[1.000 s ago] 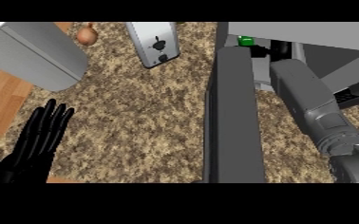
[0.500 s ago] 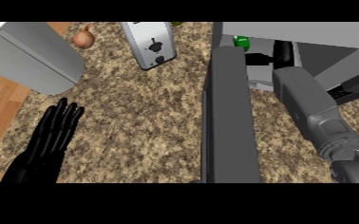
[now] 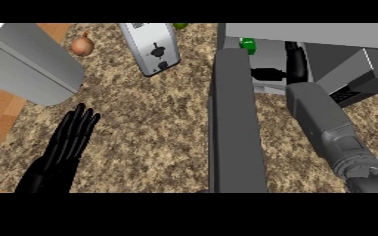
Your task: Pick up the milk, place it into the microwave and close the microwave
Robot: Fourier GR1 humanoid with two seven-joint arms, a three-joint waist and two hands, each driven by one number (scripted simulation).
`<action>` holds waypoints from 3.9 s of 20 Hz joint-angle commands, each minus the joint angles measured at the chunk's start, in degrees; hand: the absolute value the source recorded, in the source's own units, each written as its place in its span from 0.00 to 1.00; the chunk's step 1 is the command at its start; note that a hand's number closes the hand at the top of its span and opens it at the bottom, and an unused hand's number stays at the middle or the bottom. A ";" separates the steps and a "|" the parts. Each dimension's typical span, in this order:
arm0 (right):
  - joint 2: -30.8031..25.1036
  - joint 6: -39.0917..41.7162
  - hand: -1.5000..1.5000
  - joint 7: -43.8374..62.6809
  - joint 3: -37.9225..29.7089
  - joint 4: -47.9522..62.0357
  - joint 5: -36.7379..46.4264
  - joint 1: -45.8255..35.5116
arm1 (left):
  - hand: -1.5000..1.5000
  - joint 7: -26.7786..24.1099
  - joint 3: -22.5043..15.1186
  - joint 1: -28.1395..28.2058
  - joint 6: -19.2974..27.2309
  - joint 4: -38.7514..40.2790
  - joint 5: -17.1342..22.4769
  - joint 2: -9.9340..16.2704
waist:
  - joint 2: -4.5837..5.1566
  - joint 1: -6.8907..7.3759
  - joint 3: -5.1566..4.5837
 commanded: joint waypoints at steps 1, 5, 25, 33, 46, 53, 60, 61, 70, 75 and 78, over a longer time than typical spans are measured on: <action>0.73 4.62 0.00 -3.91 -0.23 -0.52 -0.30 3.35 | 0.00 1.29 -1.49 -1.37 0.74 2.16 -0.53 -0.20 | -0.51 -1.55 -0.03; 3.04 8.39 0.00 -6.67 -1.50 -1.02 -1.74 5.53 | 0.00 0.88 -2.28 -2.56 0.59 5.16 -1.11 -0.21 | -0.82 -2.10 -0.06; 6.23 20.20 0.00 -10.79 3.94 -17.50 -2.00 25.99 | 1.00 -4.67 -10.57 -13.36 -2.89 24.18 -11.96 0.60 | -3.16 -7.08 -0.40; 2.79 24.70 0.00 -8.55 6.42 -32.59 -3.30 38.61 | 1.00 -1.25 -18.20 -21.16 -2.06 34.94 -15.92 -0.19 | -3.15 -8.16 -0.44; 1.17 28.60 0.00 6.15 8.37 -73.52 -10.51 61.66 | 1.00 -6.65 -40.35 -29.99 11.95 50.83 -9.57 -0.20 | -2.87 -8.86 -0.46; -0.33 34.50 0.00 12.03 8.70 -83.22 -16.43 65.25 | 1.00 -6.11 -53.00 -37.47 31.62 55.03 3.70 -0.18 | -2.28 -11.04 -0.52; -2.99 37.65 0.00 17.08 8.26 -90.42 -21.05 64.88 | 1.00 -8.57 -53.13 -43.34 42.38 55.01 12.90 -0.17 | -1.84 -13.75 -0.70; -3.92 39.18 0.00 16.37 7.91 -88.54 -21.43 64.77 | 1.00 -8.45 -52.72 -44.15 43.48 55.03 14.85 -0.17 | -1.52 -14.04 -0.63; -7.74 45.36 0.00 21.10 10.21 -95.26 -26.29 62.21 | 1.00 -13.08 -51.47 -52.73 48.40 58.62 22.46 -0.19 | -0.69 -17.33 -0.72; -8.28 46.33 0.00 22.92 10.59 -97.39 -28.75 61.97 | 1.00 -11.06 -48.99 -57.83 51.81 60.76 27.51 -0.20 | -0.33 -19.79 -0.65; -8.50 46.87 0.00 23.97 10.75 -98.94 -30.68 62.02 | 1.00 -10.02 -47.06 -60.75 51.62 63.83 30.21 -0.20 | 0.19 -21.43 -0.64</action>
